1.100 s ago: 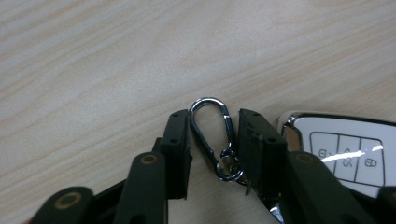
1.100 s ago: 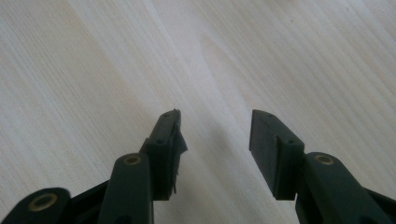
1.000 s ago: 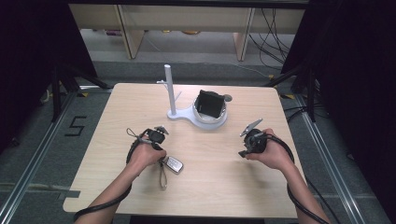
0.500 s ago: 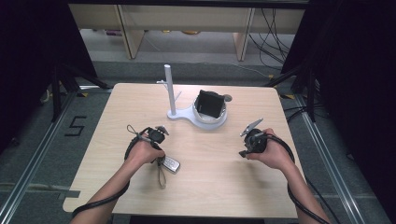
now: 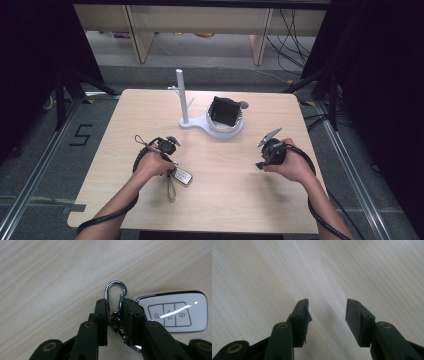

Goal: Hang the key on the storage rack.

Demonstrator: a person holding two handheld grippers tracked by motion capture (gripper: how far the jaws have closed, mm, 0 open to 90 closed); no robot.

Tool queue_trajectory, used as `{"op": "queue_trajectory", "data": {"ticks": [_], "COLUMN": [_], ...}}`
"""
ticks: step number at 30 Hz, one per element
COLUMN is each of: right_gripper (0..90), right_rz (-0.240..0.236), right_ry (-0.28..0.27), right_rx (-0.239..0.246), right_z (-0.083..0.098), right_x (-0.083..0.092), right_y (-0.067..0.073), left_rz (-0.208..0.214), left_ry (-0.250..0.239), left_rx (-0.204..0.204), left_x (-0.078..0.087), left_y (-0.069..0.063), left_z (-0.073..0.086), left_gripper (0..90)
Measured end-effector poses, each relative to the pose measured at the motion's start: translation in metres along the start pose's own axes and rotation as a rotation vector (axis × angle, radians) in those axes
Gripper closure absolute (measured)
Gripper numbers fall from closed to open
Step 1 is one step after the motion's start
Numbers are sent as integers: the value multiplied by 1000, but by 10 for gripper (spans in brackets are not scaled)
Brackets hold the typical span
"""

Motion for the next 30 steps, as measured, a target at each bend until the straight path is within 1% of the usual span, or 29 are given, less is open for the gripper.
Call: {"op": "queue_trajectory", "data": {"ticks": [1,2,3,4,5,6,7,8,9,10,11,12,13,14,15,16,17,18,19,20,21,22,23,24,25,26,27,28,30], "right_gripper": [545,545,545,545,544,544,543,543,543,542,543,542,542,543,543,542,542,543,542,542,543,543,543,543,543,543,543,543,543], "right_rz": [1,0,0,4,4,4,-8,5,5,2,2,2,3,-1,-1,-2,3,6,4,0,4,6,2,2,3,1,1,1,8], "right_ry": [1,2,2,3,3,0,11,2,2,2,2,3,3,2,3,3,8,5,2,3,6,7,11,11,-1,12,12,6,12], "right_rx": [3,2,2,-13,-13,-2,-7,-2,-2,-4,-4,-5,-2,-12,3,-17,-4,0,-1,-3,8,10,-3,-3,-8,-23,-23,-17,-24], "right_z": [0,1,1,1,2,1,2,1,1,1,1,1,1,1,0,0,0,-1,-1,-1,-2,-2,-1,-1,-1,1,1,0,1], "right_x": [0,1,1,1,0,0,1,1,1,1,0,0,0,0,0,-1,0,0,0,0,1,1,1,1,1,2,2,2,3], "right_y": [-1,0,0,0,0,-1,0,-1,-1,0,0,0,0,1,0,1,0,0,1,1,0,-1,0,0,1,1,1,1,0], "left_rz": [4,2,2,11,12,16,22,14,14,13,23,36,40,13,-6,-14,-19,-6,16,16,21,11,18,18,29,36,45,42,42], "left_ry": [-9,-19,-19,-29,-41,-46,-49,-66,-66,-83,-92,-126,-158,-155,-130,-149,-146,-149,-147,-147,-142,-142,-128,-128,-106,-101,-103,-96,-91], "left_rx": [-16,-50,-50,-67,-82,-92,-111,-110,-110,-129,-128,-95,-91,-96,-121,-114,-106,-79,-41,-41,-53,-66,-72,-72,-60,-54,-25,-43,-38], "left_x": [0,0,0,0,0,0,0,0,0,0,1,3,7,8,5,3,2,2,1,1,1,1,1,1,2,2,2,4,4], "left_y": [1,3,3,3,3,3,3,2,2,3,3,2,5,7,8,6,5,3,1,1,1,2,1,1,1,1,-1,1,0], "left_z": [1,1,1,1,2,2,2,2,2,3,3,1,-2,-1,3,2,3,2,2,2,2,1,1,1,2,1,0,-1,-1], "left_gripper": [738,740,740,740,741,741,741,741,741,742,743,754,833,849,849,843,848,849,844,843,843,842,839,832,832,743,743,697,650]}}
Point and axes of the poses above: each handheld gripper's, and its own axes: x roughly backward along the jaws, z roughly out of its underside, y roughly to its left, the point moved 8 cm from there along -x, roughly forward along the jaws, and after that the axes turned 15 degrees about -z, right-handed, at the moved point
